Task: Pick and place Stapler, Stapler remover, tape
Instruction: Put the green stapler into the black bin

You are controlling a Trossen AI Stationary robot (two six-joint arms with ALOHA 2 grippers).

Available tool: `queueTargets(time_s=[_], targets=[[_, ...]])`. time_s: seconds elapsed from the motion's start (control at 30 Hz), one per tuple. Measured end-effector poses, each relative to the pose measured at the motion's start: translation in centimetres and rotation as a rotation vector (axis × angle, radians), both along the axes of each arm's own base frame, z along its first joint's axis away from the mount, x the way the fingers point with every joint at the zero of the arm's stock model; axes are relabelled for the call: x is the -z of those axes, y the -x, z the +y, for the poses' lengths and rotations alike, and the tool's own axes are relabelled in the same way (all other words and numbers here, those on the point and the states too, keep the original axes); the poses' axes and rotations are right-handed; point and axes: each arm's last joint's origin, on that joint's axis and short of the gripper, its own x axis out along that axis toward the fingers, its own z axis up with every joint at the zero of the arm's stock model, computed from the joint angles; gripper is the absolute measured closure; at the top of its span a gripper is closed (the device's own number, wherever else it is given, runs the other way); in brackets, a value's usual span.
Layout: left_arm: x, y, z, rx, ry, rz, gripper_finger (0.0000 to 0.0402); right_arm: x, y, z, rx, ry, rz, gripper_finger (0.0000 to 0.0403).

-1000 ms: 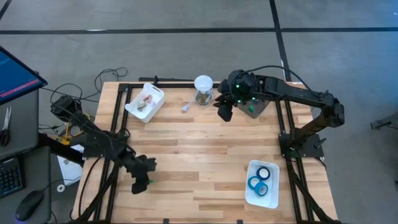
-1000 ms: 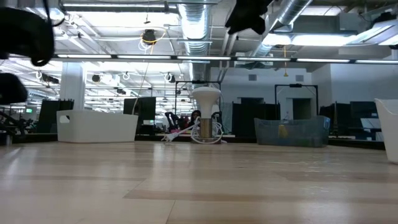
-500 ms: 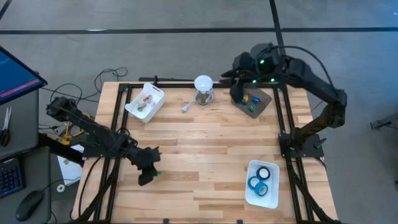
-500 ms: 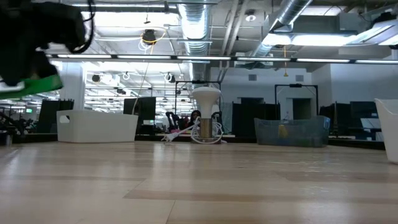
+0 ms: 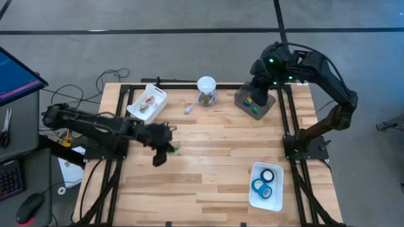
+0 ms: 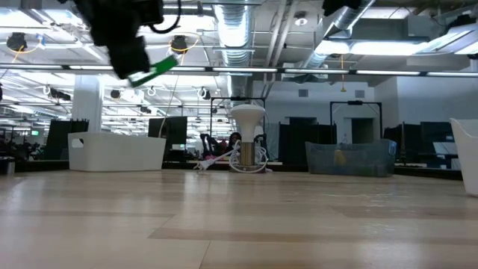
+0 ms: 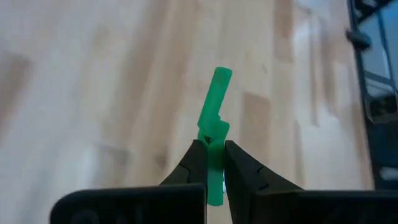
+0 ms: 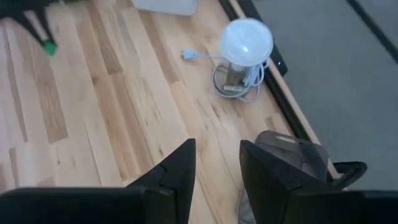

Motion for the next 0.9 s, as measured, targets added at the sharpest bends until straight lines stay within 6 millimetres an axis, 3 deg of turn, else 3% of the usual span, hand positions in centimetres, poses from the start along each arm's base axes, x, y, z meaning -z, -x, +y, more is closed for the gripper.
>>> queueTargets(time_s=[0.23,0.5,0.73,0.9], targets=[[-3.0,-1.0,4.4,-0.063,-0.13,-0.114,0.0393,-1.4,2.4,0.8,0.022,0.043,-0.064,0.03],[-6.0,-2.5,7.5,-0.065,-0.218,-0.296,0.0393,-2.4,5.1,1.7,0.056,0.058,-0.128,0.0316],[-4.8,-6.8,10.4,-0.022,-0.227,-0.31,0.0393,-1.5,7.3,2.1,0.095,0.074,-0.146,0.0326],[-5.6,-11.0,12.7,-0.005,-0.219,-0.4,0.0393,-0.9,8.1,2.0,0.123,0.113,-0.218,0.0329]])
